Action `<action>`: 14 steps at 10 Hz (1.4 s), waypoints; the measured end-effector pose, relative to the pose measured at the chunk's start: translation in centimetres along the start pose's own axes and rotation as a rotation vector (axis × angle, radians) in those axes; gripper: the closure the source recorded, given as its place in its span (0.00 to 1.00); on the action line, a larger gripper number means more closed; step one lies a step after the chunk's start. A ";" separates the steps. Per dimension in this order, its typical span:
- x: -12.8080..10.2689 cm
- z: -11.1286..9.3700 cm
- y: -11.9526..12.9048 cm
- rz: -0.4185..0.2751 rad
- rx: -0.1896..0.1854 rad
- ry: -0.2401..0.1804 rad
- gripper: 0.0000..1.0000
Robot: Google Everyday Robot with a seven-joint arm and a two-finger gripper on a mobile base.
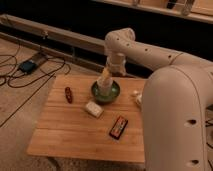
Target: Place the white sponge in the ceramic cup
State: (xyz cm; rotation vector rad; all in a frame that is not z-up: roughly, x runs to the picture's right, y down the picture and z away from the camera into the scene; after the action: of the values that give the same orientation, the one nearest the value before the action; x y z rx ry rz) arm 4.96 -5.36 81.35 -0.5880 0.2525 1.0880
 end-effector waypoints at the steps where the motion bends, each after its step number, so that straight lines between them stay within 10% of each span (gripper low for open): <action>1: 0.0 0.0 0.0 0.000 0.000 0.000 0.20; 10: 0.8 0.3 0.6 -0.022 0.005 0.006 0.20; 14: 4.5 1.4 5.8 -0.081 -0.020 0.018 0.20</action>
State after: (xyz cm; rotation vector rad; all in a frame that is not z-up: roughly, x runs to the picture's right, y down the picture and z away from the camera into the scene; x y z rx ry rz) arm 1.70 0.77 78.49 -0.6212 0.2321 1.0085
